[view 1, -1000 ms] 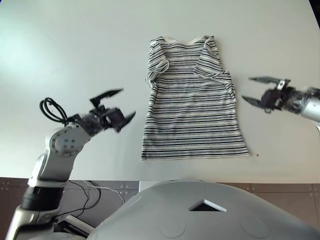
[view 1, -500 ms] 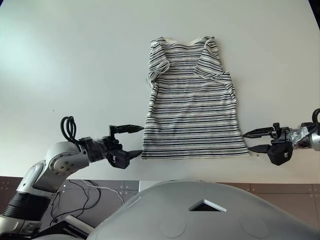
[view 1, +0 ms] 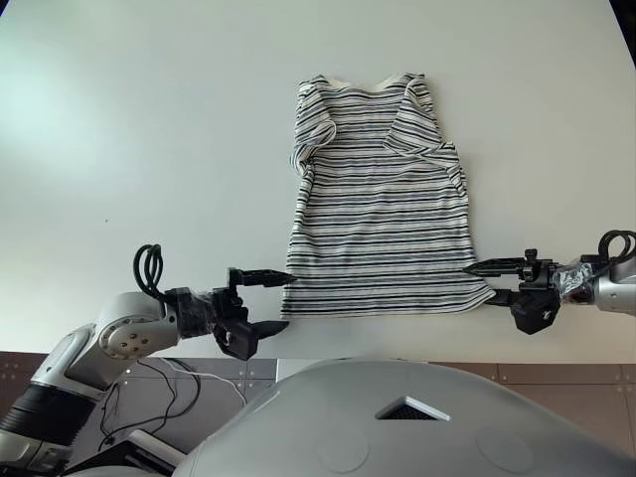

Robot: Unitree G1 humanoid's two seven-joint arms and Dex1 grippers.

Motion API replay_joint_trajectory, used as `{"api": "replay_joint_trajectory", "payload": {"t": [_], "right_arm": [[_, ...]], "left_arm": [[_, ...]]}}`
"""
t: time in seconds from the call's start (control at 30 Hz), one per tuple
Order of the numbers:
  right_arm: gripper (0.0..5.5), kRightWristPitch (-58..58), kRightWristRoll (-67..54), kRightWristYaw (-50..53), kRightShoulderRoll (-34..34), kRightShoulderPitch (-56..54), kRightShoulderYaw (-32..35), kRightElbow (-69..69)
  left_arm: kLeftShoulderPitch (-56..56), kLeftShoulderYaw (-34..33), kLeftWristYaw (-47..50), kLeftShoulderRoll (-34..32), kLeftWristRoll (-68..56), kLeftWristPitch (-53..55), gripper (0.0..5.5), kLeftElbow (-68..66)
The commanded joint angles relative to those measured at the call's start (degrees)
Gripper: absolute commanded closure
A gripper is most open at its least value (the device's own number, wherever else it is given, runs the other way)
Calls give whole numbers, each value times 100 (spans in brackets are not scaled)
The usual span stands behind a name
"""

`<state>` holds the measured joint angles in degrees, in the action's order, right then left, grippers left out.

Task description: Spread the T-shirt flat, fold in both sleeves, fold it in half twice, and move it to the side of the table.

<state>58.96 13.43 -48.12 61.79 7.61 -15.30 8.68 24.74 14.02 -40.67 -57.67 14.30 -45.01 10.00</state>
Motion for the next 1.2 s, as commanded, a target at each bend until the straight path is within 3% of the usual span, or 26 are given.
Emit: {"api": "replay_joint_trajectory", "payload": {"t": [0.03, 0.2, 0.3, 0.43, 0.73, 1.2], "right_arm": [[372, 41, -63, -191, 224, -221, -140, 193], [472, -27, -208, -222, 251, -104, -226, 127], [538, -74, -183, -168, 271, 20, -157, 87], [538, -117, -63, -85, 201, 84, -137, 81], [538, -152, 35, 19, 131, 4, -202, 68], [540, -181, -334, -37, 177, -62, -402, 9]], "left_arm": [[-85, 404, -295, 58, 782, 383, 139, -331], [-245, 326, -120, -205, 992, 190, 235, -742], [23, 207, -323, -718, 713, 100, 299, -694], [-108, 218, -377, -815, 539, 195, 299, -581], [-661, 694, 80, 60, 1275, 82, 299, -967], [-365, 771, 40, -183, 841, -195, 538, -998]]}}
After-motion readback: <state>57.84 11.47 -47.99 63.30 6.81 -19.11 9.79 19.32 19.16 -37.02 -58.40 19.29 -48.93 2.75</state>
